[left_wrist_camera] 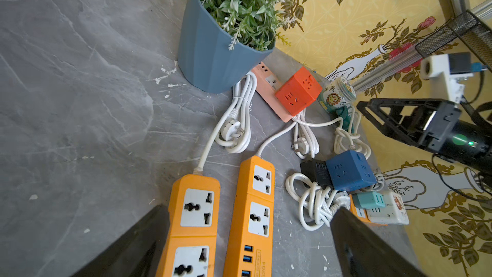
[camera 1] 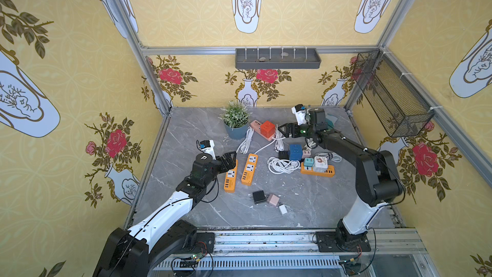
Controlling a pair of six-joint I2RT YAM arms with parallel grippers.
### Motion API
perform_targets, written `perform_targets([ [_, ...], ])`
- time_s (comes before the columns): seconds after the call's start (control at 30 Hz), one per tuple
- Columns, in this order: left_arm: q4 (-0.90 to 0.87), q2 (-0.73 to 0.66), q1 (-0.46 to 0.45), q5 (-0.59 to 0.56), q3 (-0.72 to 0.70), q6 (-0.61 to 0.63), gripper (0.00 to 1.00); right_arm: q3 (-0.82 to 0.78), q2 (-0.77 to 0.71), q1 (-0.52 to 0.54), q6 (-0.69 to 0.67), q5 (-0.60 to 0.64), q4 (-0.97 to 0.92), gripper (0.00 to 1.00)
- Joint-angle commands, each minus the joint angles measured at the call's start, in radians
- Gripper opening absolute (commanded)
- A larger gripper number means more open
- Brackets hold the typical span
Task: Pull the plug off the socket
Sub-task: Remove the plug from the socket.
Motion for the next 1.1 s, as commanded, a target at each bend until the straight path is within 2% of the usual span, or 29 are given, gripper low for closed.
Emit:
perform_targets([
  [0.0,-0.051,0.008,0.032,0.009,0.028,0.042,1.0,0.135,0.115,0.012,-0.259,-0.041,-0.181,0.98],
  [0.13,-0.091,0.008,0.046,0.01,0.055,0.084,1.0,0.269,0.222,0.044,-0.403,-0.01,-0.248,0.98],
  [0.23,-0.103,0.009,0.057,0.016,0.065,0.093,1.0,0.32,0.278,0.06,-0.427,0.033,-0.207,0.98],
  [0.5,-0.128,0.045,0.071,0.033,0.111,0.108,1.0,0.543,0.469,0.124,-0.476,0.105,-0.281,0.99],
  [0.6,-0.135,0.052,0.071,0.039,0.12,0.106,1.0,0.579,0.494,0.143,-0.48,0.115,-0.293,0.87],
  [0.73,-0.134,0.052,0.072,0.039,0.117,0.098,1.0,0.596,0.495,0.145,-0.476,0.098,-0.307,0.58],
  [0.83,-0.126,0.052,0.072,0.045,0.113,0.093,1.0,0.587,0.466,0.142,-0.471,0.081,-0.309,0.43],
  [0.9,-0.115,0.055,0.072,0.054,0.111,0.085,1.0,0.57,0.431,0.136,-0.463,0.069,-0.302,0.37],
  [1.07,-0.068,0.054,0.075,0.114,0.11,0.054,1.0,0.507,0.293,0.123,-0.448,0.047,-0.276,0.33],
])
